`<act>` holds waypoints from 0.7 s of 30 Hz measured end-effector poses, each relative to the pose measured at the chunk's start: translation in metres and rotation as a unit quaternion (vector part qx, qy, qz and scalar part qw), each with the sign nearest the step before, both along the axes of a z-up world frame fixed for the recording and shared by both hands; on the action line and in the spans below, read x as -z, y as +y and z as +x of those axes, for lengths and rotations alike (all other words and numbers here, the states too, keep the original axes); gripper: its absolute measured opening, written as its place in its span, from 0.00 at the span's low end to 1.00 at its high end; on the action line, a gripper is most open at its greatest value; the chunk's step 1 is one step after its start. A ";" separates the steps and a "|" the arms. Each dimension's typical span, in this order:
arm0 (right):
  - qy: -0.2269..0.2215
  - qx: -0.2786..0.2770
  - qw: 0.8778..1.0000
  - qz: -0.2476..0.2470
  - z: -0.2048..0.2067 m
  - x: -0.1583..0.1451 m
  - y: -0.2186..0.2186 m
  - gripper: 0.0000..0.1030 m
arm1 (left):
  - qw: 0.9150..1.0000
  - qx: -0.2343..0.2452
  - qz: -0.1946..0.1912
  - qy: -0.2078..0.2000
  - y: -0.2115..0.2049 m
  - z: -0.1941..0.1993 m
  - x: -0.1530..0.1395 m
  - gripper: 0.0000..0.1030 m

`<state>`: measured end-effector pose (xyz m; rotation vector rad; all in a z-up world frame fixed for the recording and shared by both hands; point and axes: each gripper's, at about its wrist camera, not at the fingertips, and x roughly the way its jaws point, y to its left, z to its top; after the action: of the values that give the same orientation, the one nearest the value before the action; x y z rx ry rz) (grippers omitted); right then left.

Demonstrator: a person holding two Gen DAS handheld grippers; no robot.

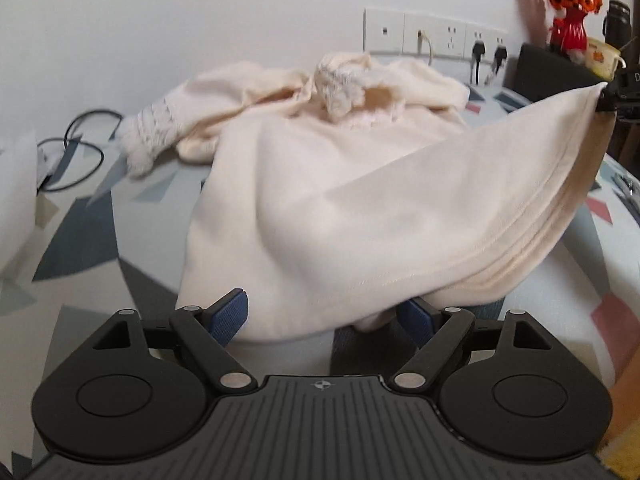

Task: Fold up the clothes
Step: 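Grasp the garment hem with the right gripper while the left gripper lifts a fold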

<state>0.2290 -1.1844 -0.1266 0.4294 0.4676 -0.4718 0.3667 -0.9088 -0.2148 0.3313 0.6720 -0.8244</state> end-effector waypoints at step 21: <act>-0.023 0.027 0.999 -0.026 -0.017 -0.018 -0.015 0.06 | 0.973 -0.230 -0.028 -0.018 0.031 0.084 -0.005 0.59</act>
<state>0.2116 -1.1997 -0.1085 0.4023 0.3993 -0.5245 0.4505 -0.8778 -0.2096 0.1278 0.6560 -0.3922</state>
